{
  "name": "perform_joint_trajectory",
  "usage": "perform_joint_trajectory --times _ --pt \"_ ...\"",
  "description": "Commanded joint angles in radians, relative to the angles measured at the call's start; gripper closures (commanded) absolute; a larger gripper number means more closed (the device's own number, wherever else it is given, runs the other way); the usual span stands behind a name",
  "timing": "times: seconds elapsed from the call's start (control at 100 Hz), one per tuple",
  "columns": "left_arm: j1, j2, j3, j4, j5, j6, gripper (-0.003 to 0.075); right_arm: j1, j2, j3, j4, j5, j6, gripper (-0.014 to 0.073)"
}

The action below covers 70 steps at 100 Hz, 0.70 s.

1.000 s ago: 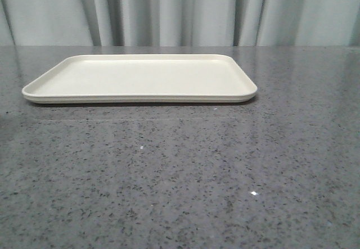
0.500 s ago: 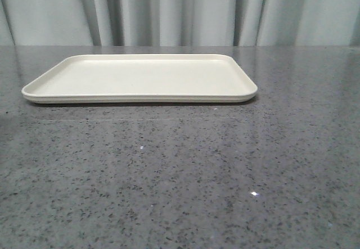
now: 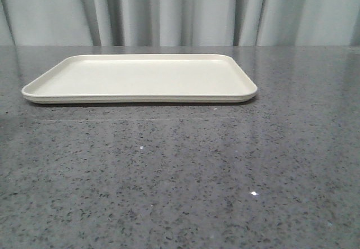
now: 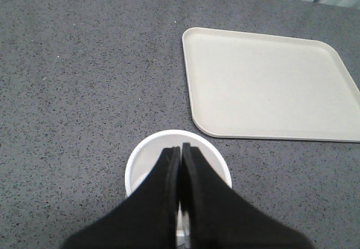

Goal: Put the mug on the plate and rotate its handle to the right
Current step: 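Carry the mug with the left gripper over the cream tray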

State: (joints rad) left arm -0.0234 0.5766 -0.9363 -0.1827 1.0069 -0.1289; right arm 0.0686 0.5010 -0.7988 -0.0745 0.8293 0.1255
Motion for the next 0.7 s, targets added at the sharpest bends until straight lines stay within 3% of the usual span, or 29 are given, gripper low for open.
perform_joint_trajectory --times 0.0,0.11,0.2,0.27,0.35,0.42,0.69 --pt "0.001 0.013 -0.033 -0.021 -0.062 -0.001 0.0734 -0.006 0.013 -0.036 -0.007 -0.061 -0.005 0.0495" --pt "0.001 0.013 -0.033 -0.021 -0.062 -0.001 0.0654 -0.006 0.013 -0.036 -0.007 -0.061 -0.005 0.0255" --pt "0.001 0.013 -0.033 -0.021 -0.060 -0.001 0.0508 -0.006 0.013 -0.036 -0.007 -0.061 -0.005 0.0074" --pt "0.001 0.013 -0.033 -0.021 -0.060 -0.001 0.0367 -0.006 0.013 -0.036 -0.007 -0.062 -0.005 -0.0003" --pt "0.001 0.013 -0.033 -0.021 -0.061 -0.001 0.0212 -0.006 0.013 -0.036 -0.007 -0.062 -0.005 -0.0020" --pt "0.001 0.014 -0.033 -0.021 -0.063 -0.001 0.0146 -0.006 0.013 -0.036 -0.007 -0.062 -0.005 -0.0020" --pt "0.001 0.069 -0.033 0.068 -0.005 0.001 0.0143 -0.006 0.013 -0.036 -0.007 -0.062 -0.005 -0.0020"
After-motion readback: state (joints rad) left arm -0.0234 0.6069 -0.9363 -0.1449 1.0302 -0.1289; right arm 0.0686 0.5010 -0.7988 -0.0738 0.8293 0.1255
